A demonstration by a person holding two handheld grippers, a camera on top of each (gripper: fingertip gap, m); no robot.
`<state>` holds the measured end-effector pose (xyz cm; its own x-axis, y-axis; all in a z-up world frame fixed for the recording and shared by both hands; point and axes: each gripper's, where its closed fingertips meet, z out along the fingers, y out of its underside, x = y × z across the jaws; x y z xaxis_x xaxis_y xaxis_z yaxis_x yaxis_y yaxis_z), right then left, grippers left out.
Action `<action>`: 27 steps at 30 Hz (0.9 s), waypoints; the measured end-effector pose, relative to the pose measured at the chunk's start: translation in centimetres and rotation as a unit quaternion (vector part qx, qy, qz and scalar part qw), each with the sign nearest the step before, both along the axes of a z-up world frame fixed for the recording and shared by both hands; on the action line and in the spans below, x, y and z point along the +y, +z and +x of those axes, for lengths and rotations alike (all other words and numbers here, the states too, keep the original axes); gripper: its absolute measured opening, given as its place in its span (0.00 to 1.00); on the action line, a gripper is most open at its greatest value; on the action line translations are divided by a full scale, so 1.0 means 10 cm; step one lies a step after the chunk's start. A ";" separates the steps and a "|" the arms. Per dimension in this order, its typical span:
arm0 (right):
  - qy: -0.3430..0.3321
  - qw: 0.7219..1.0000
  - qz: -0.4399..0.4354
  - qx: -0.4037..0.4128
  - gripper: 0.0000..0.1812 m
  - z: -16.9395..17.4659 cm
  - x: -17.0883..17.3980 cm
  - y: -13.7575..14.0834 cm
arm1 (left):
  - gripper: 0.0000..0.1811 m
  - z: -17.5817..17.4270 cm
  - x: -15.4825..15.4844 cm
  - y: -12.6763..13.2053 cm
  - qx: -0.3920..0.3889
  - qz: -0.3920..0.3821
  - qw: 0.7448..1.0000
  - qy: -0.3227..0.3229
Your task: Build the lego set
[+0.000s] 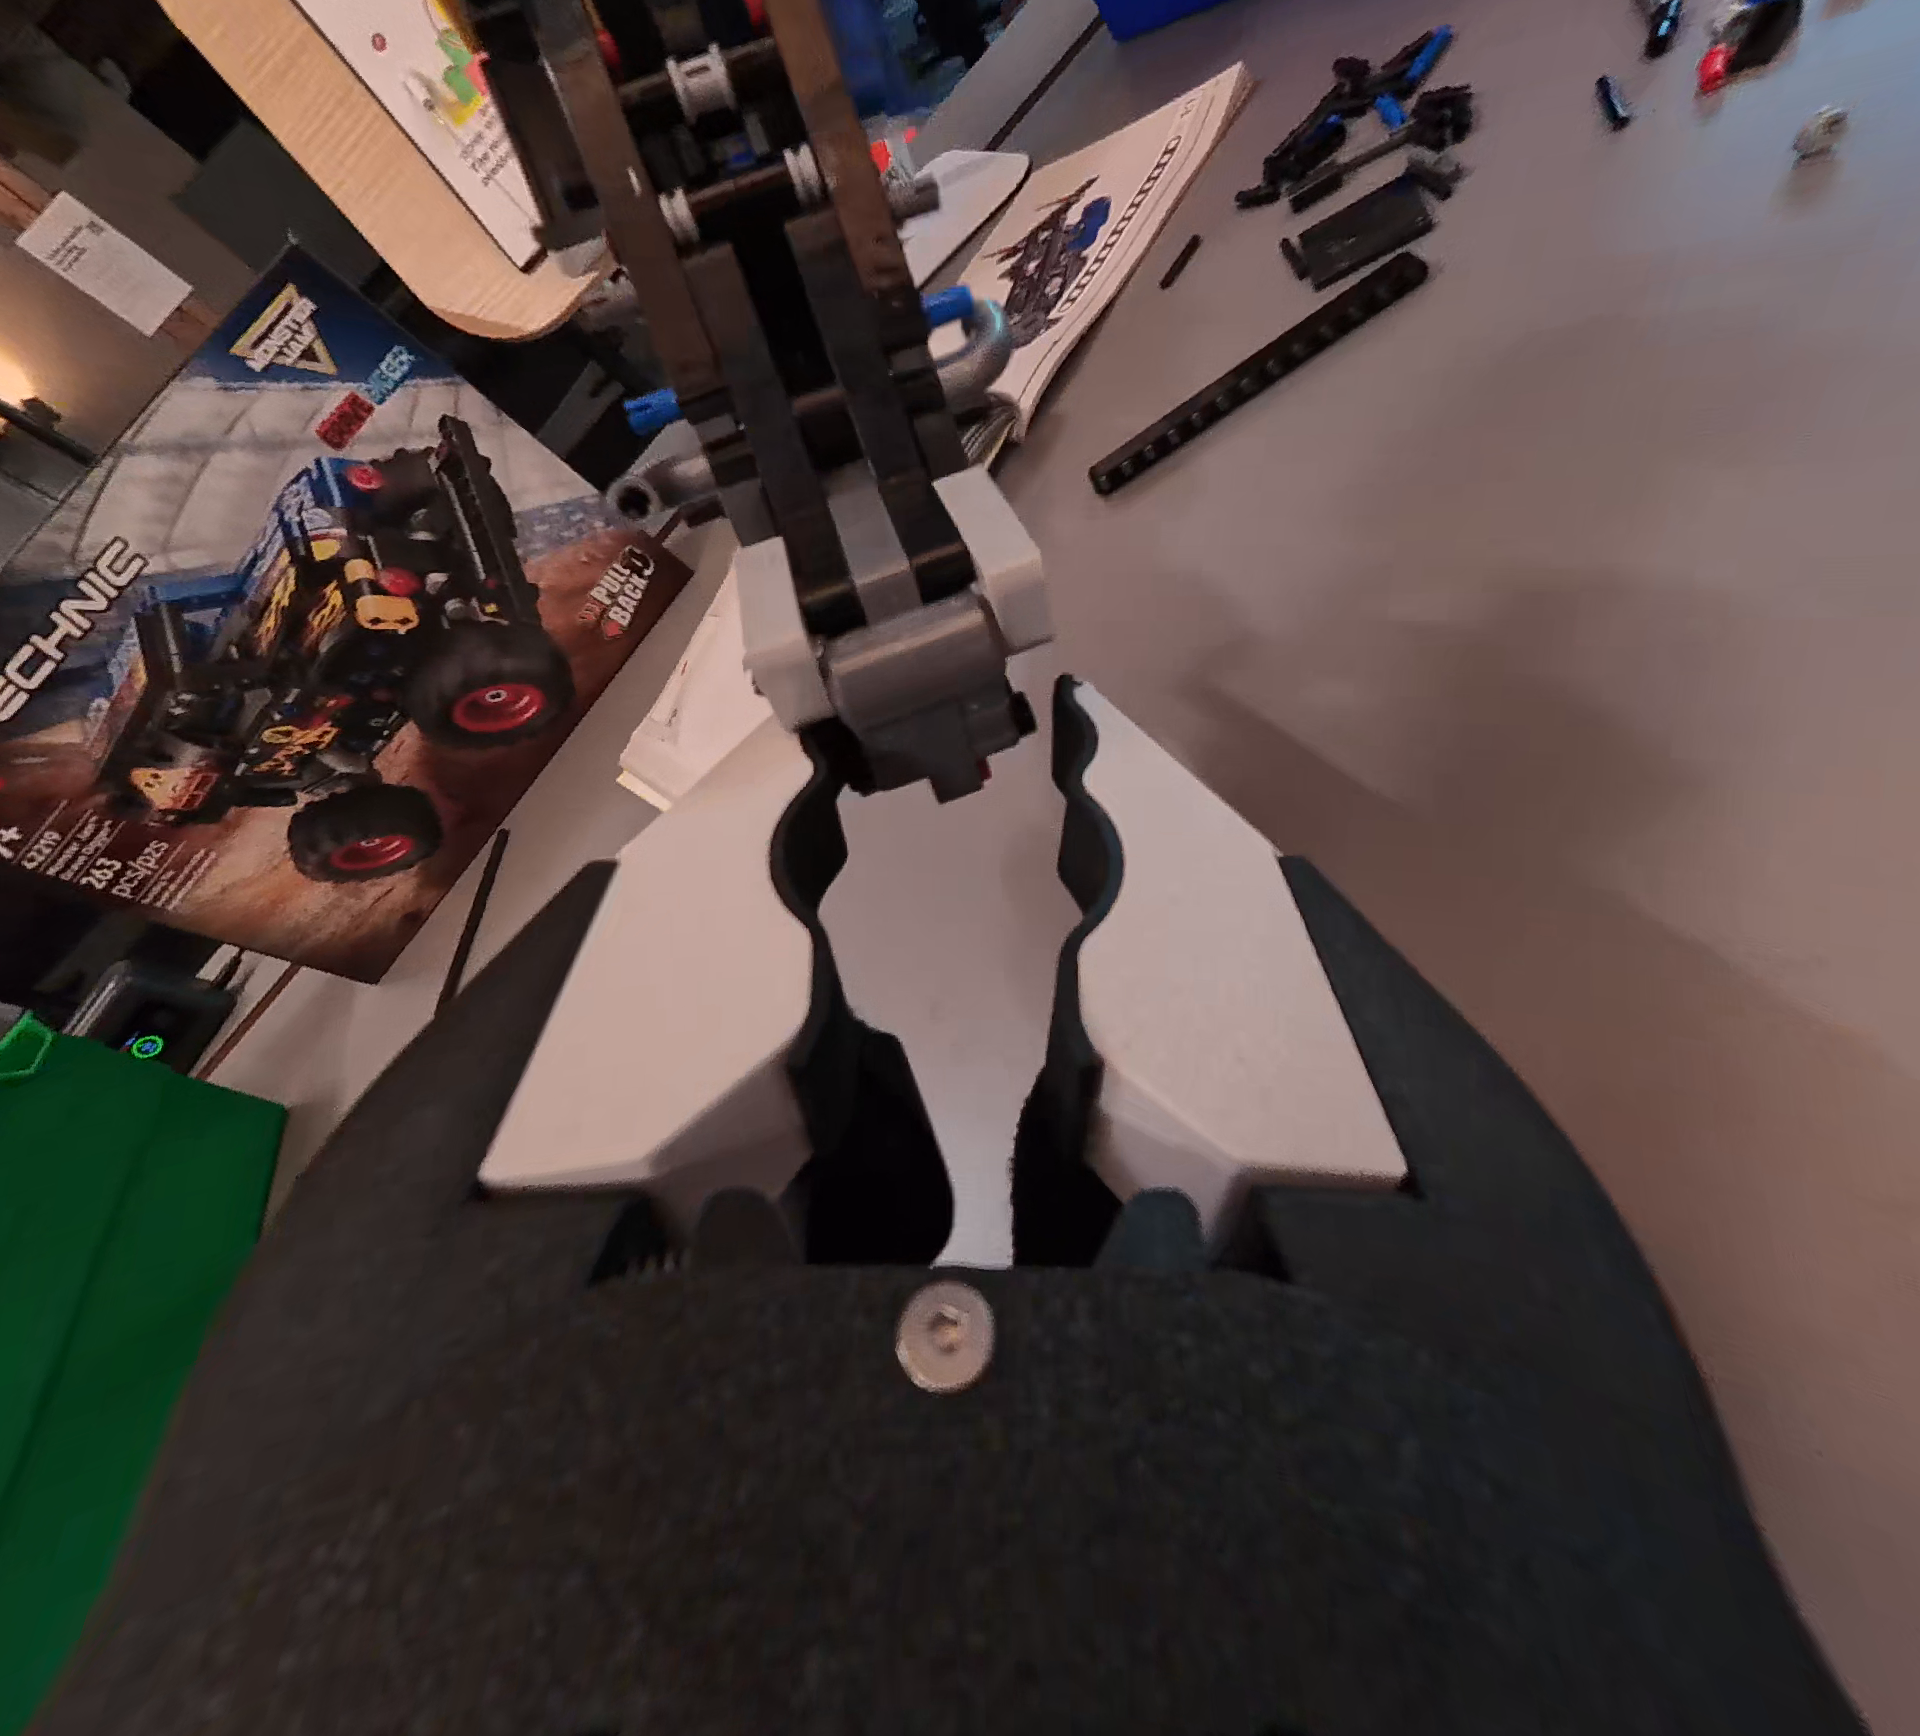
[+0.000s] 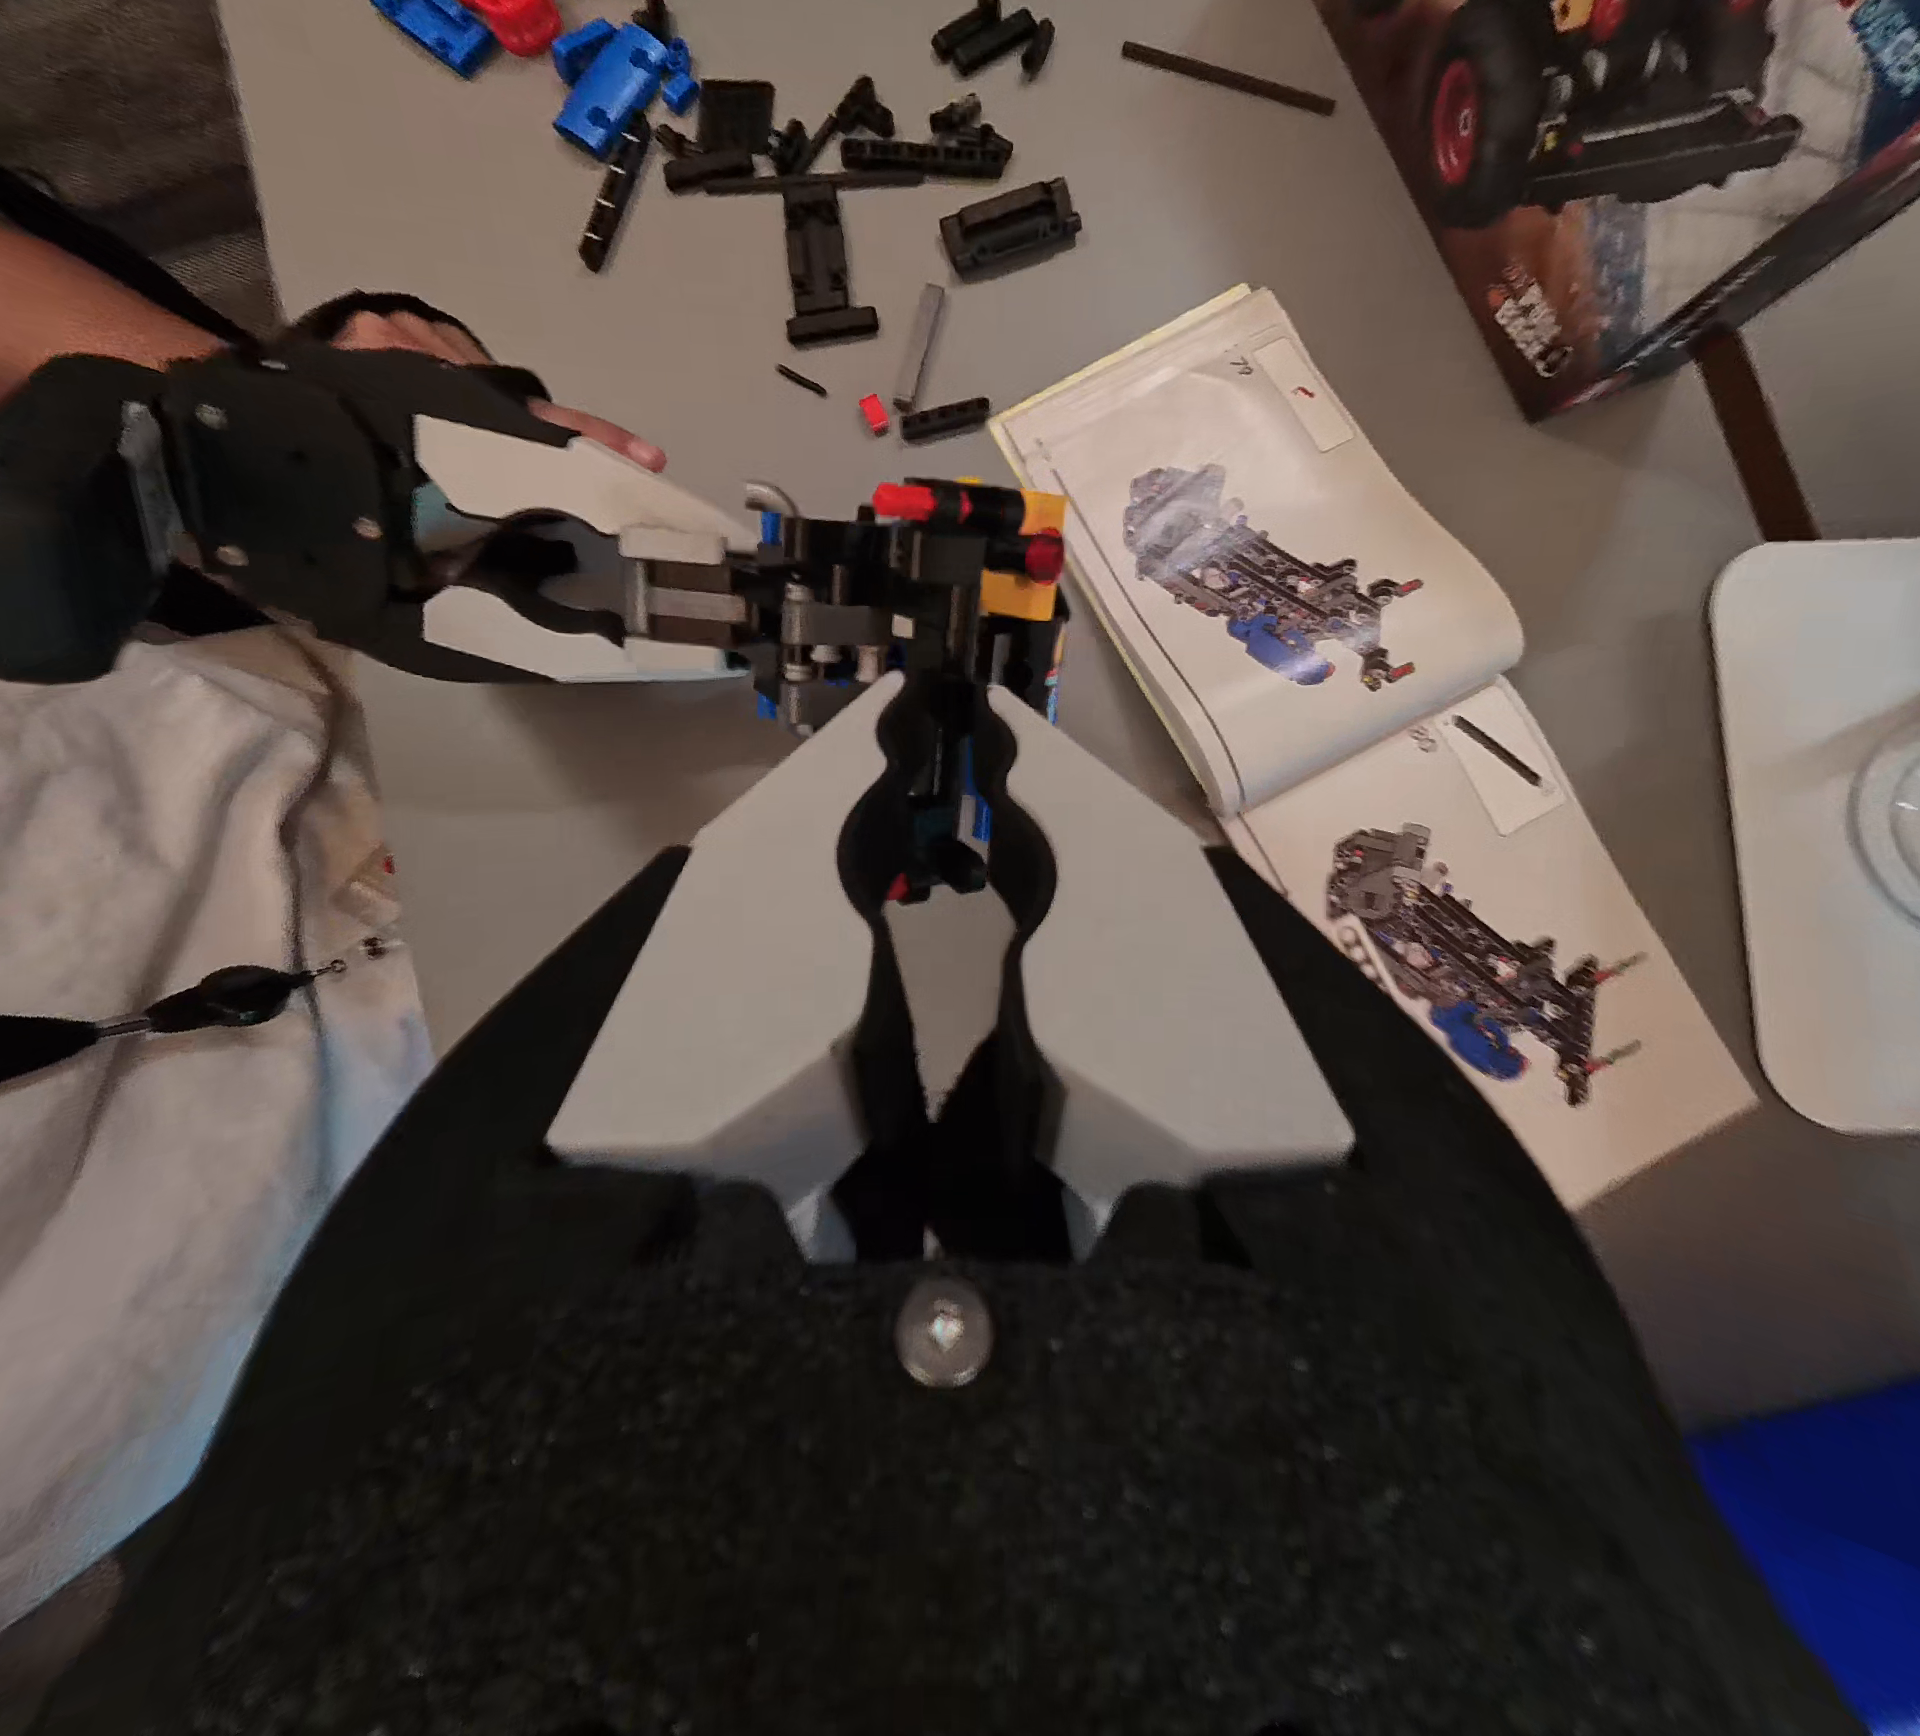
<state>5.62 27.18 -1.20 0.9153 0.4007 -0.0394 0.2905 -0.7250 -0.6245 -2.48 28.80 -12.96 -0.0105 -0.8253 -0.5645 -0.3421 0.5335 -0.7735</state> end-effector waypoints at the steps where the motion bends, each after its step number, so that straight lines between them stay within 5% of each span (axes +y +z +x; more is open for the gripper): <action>1: 0.010 1.000 0.002 0.020 0.03 -0.02 -0.01 0.01 | 0.19 0.00 -0.02 0.00 -0.001 -0.004 1.000 -0.004; 13: 0.046 0.981 -0.035 0.185 0.03 0.00 -0.03 -0.04 | 0.22 0.02 -0.04 0.00 -0.003 -0.095 0.995 -0.030; 22: 0.072 0.988 -0.035 0.128 0.03 0.03 0.02 -0.20 | 0.21 0.01 -0.12 0.03 0.000 -0.149 0.987 -0.061; 27: 0.124 0.991 0.005 0.052 0.03 -0.14 0.00 -0.20 | 0.26 0.03 -0.20 0.13 0.029 -0.288 0.946 -0.142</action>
<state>4.19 27.18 -3.21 0.7796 0.6140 -0.1235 0.3923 -0.6324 -0.6680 -2.17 26.82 -11.64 -0.2956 -0.9552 -0.0126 -0.2981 0.1047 -0.9488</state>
